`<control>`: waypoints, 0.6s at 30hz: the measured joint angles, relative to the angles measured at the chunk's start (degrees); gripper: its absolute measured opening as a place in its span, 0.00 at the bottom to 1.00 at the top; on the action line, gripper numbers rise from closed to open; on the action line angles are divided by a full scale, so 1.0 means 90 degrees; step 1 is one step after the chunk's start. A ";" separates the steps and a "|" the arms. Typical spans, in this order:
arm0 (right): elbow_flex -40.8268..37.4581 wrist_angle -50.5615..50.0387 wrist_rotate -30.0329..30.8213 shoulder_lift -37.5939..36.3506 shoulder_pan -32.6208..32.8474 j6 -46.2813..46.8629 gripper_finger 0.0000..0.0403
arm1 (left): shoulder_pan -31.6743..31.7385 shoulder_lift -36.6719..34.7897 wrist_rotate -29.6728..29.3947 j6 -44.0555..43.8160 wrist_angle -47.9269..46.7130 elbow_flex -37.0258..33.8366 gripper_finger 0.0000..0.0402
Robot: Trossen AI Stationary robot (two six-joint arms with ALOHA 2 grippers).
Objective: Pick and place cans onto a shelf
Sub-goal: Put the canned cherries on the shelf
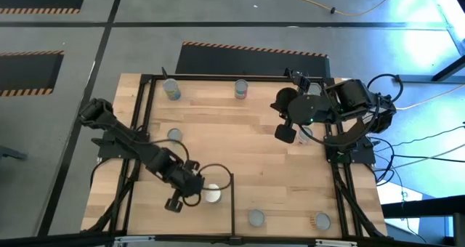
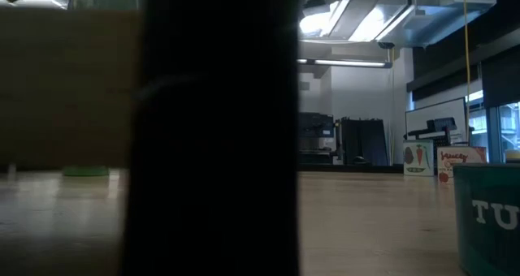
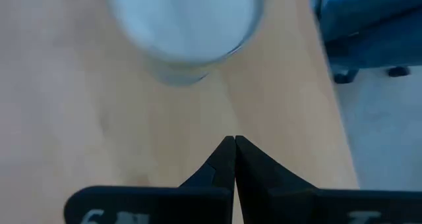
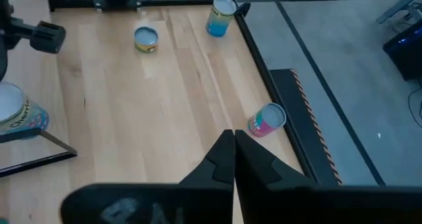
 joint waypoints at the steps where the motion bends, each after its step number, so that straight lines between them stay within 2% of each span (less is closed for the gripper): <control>1: 0.0000 0.0000 -0.0036 0.0000 0.0006 -0.0002 0.01 | -0.0060 0.0040 -0.0011 0.0026 -0.0016 -0.0001 0.00; 9: 0.0000 0.0014 -0.0083 0.0000 0.0039 0.0012 0.01 | -0.0460 0.0114 0.0055 0.0005 0.0604 0.0000 0.00; 18: 0.0000 0.0019 -0.0083 0.0005 0.0039 -0.0121 0.01 | -0.0526 0.0303 -0.0853 -0.0217 0.1127 0.0005 0.00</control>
